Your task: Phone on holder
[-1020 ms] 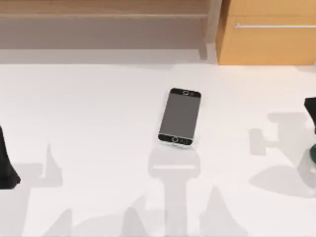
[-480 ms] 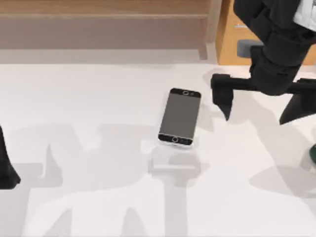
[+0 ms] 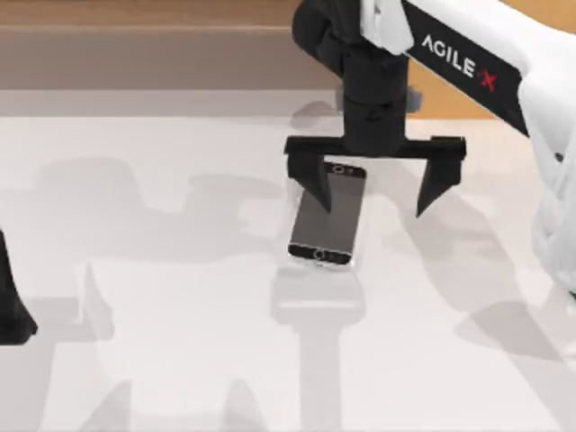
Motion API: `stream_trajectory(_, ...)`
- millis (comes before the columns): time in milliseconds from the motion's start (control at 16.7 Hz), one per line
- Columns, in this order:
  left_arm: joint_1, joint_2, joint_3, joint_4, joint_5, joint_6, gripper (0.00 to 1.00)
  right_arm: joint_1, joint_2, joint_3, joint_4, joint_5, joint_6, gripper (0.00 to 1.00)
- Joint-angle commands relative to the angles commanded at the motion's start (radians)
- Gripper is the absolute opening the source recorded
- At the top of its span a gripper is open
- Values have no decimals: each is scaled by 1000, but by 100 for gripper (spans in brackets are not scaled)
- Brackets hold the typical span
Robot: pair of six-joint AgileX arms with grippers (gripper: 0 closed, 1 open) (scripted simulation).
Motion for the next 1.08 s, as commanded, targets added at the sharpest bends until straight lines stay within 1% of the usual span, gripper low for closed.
stream_trajectory(180,0,0,0,0,0,0,100,14,131,243,-45,6,48,100)
stream_trajectory(420,0,0,0,0,0,0,100,19,219,428,-58,9,86,100)
stream_trajectory(540,0,0,0,0,0,0,100,20,232,459,-57,9,92,100)
stream_trajectory(900,0,0,0,0,0,0,100,14,229,454,-54,9,91,100)
stream_trajectory(1080,0,0,0,0,0,0,100,16,215,384,3,9,89,100)
